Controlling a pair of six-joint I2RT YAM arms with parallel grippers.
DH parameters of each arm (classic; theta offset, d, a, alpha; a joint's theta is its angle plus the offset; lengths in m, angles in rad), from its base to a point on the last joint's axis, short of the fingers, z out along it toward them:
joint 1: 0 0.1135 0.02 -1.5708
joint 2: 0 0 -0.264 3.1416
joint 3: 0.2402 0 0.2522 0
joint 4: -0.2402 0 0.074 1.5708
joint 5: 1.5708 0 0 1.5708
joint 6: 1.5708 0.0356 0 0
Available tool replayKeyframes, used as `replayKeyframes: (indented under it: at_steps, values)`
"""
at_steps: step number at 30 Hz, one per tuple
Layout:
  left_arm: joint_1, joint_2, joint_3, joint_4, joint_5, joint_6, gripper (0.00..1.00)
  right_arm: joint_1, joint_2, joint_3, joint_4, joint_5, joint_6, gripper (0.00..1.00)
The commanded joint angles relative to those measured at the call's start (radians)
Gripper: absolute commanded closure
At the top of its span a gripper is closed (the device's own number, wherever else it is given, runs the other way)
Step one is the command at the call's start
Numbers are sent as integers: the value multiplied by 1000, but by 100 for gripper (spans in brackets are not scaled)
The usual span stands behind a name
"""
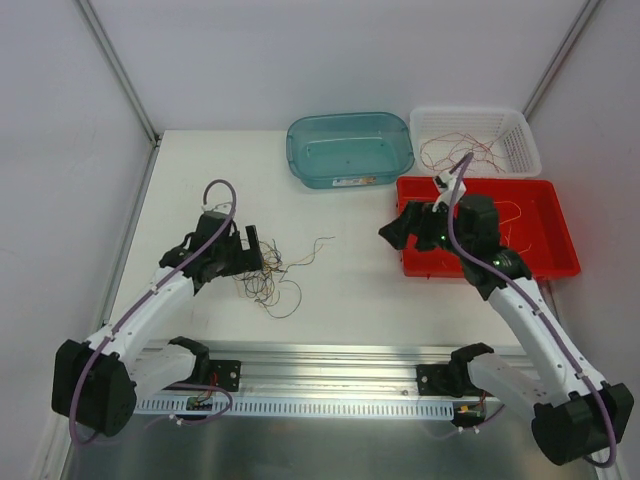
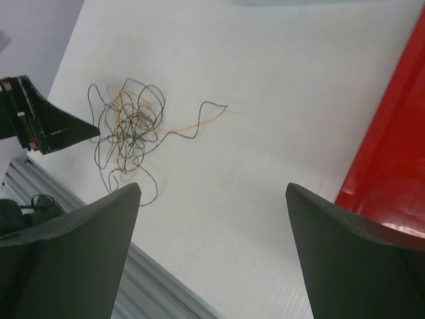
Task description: Untangle the cables
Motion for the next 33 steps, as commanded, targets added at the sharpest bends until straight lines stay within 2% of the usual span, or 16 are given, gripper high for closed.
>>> replayKeyframes:
  at_steps: [1, 6, 11, 13, 17, 22, 26, 31, 33]
  values:
    - [-48, 45, 0, 32, -33, -100, 12, 152, 33, -14, 28, 128, -36, 5]
    - [-160, 166, 16, 64, -24, -236, 24, 324, 128, -16, 43, 245, -21, 8]
    - [-304, 267, 92, 123, 54, -294, 34, 369, 144, -19, 45, 293, -10, 9]
    - [-364, 275, 129, 138, 68, -296, 34, 372, 128, -27, 45, 311, -8, 9]
    - [-407, 228, 157, 147, 71, -281, 25, 379, 98, -39, 43, 324, -15, 10]
    - [-401, 76, 111, 132, -60, -262, 20, 412, 142, -21, 40, 291, -27, 13]
    - [-328, -74, 51, 81, -88, -253, 20, 470, 225, 24, 50, 254, -42, 16]
    - [-116, -171, -9, 3, -35, -192, 26, 559, 369, 113, 60, 239, -59, 19]
    - [-37, -183, -33, -14, -62, -184, 29, 585, 412, 133, 79, 232, -61, 20]
